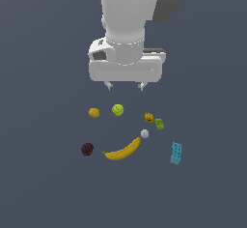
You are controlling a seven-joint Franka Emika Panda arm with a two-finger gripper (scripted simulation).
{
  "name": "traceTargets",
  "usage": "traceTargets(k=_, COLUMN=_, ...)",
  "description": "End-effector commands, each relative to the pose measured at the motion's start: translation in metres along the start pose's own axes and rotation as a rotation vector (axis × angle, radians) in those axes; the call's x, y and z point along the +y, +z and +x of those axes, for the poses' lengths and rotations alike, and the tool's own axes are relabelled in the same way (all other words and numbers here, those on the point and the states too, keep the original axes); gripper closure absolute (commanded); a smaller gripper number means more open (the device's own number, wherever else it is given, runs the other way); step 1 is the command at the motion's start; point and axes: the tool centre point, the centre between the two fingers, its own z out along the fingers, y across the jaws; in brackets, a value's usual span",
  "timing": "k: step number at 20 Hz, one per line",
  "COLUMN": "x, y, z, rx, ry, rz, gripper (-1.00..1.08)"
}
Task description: Pick up a designated object from a clutter of objects.
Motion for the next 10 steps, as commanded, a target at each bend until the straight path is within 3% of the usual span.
traceTargets(k=1, x=0.0, y=0.0, z=0.0, rx=0.0, ry=0.0, rz=0.0, gripper=-0.92)
traceTargets(k=10, x=0.0064, y=-0.0075, z=-0.0036, rx=-0.006, ry=0.031, rz=0.017, gripper=-0.92)
